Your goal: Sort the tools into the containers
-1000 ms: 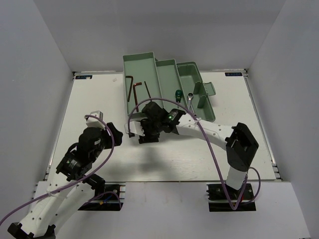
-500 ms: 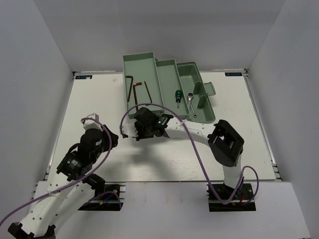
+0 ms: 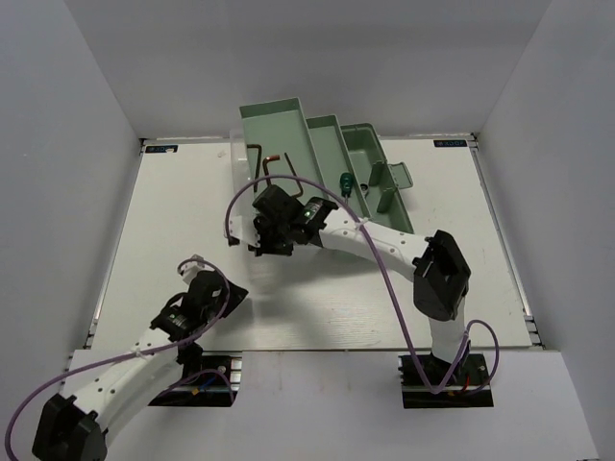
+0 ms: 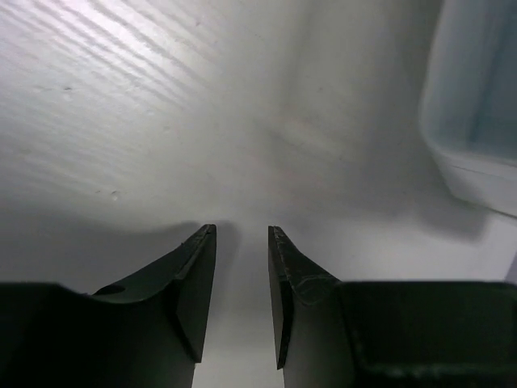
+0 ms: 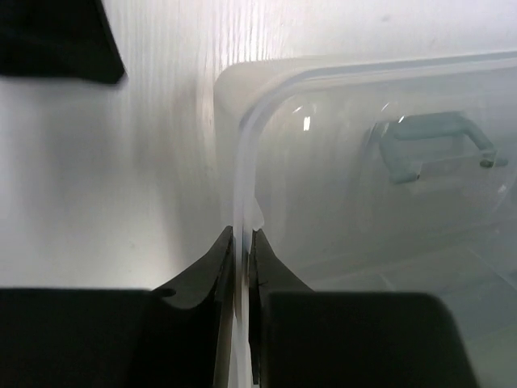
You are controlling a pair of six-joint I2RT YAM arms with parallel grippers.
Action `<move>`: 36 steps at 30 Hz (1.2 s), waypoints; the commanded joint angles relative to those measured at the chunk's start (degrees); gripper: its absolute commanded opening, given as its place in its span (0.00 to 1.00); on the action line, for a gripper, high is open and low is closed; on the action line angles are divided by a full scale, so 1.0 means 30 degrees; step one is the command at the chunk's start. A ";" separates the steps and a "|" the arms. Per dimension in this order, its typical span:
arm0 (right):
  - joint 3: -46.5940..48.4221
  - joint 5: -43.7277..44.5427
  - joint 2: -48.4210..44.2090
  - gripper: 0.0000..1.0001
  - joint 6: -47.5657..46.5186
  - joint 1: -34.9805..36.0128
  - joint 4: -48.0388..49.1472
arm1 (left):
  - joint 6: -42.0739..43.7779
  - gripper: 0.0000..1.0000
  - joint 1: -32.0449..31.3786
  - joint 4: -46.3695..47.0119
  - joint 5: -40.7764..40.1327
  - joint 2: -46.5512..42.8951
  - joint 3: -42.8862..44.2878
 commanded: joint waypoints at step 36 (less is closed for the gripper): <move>-0.1216 -0.6559 -0.8324 0.22 -0.4175 -0.1193 -0.8402 | -0.1541 0.55 0.3986 2.9656 0.5667 2.0416 0.3622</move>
